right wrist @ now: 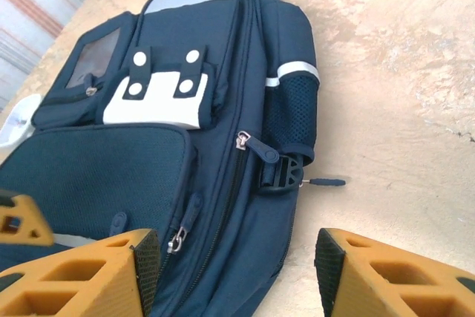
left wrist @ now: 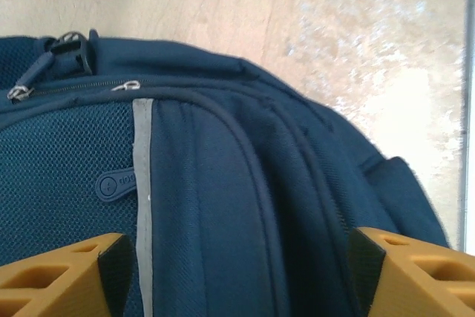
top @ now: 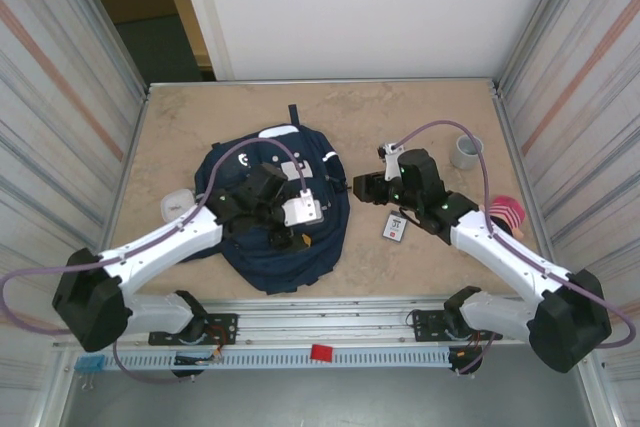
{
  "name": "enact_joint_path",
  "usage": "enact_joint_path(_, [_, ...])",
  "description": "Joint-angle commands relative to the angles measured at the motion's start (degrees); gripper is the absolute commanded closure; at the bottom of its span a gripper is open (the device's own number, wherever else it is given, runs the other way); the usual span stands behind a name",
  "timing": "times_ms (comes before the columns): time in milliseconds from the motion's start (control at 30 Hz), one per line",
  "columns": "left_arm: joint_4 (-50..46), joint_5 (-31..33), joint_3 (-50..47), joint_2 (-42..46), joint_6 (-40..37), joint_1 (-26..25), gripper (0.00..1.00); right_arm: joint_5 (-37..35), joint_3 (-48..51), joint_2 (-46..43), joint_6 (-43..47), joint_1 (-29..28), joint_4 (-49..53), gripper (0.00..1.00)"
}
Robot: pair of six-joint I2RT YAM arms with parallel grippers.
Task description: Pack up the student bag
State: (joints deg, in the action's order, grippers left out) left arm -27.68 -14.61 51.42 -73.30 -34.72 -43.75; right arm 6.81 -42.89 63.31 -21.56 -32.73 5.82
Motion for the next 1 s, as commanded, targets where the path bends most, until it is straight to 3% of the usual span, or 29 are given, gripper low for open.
enact_joint_path(0, [1.4,4.7,1.9,-3.0,-1.4,-0.7,0.26,-2.0,1.8,-2.9,0.0,-0.8,-2.4,0.41])
enact_joint_path(67, [2.3,7.4,1.9,-4.3,-1.7,-0.7,0.32,-2.1,2.3,-3.6,0.2,-0.7,-3.1,0.41])
enact_joint_path(133, [3.2,8.3,1.8,-4.7,-2.2,-0.4,0.45,-1.9,2.9,-4.4,0.6,-0.8,-3.6,0.4])
enact_joint_path(233, [3.3,5.8,1.3,-3.4,-4.3,0.5,0.96,-2.0,5.2,-6.2,2.5,-0.8,-6.4,0.38])
enact_joint_path(267, [3.3,4.5,0.7,-2.4,-5.9,0.7,1.0,-1.7,6.3,-6.2,3.7,-0.9,-7.8,0.38])
enact_joint_path(367, [4.8,-6.0,-3.4,3.3,-11.6,2.6,1.0,1.0,10.1,-11.4,10.0,-1.2,-13.0,0.36])
enact_joint_path(500, [7.5,-29.7,-8.7,11.0,-19.1,8.9,1.0,-1.2,11.6,-15.4,11.7,-0.9,-11.3,0.29])
enact_joint_path(533, [8.4,-32.8,-9.9,12.1,-20.2,9.4,1.0,-0.4,11.5,-15.7,12.3,-0.4,-9.4,0.28])
enact_joint_path(733, [2.3,-44.1,-8.8,13.1,-27.6,12.7,1.0,9.8,10.5,-17.5,21.0,-0.8,-4.8,0.3])
enact_joint_path(800, [0.7,-44.2,-9.0,13.6,-30.2,13.9,1.0,9.7,10.8,-17.5,25.7,-2.8,-3.7,0.22])
enact_joint_path(967, [4.4,-43.6,-11.9,16.7,-28.9,18.2,1.0,11.4,6.7,-12.0,33.8,-6.8,3.6,0.22])
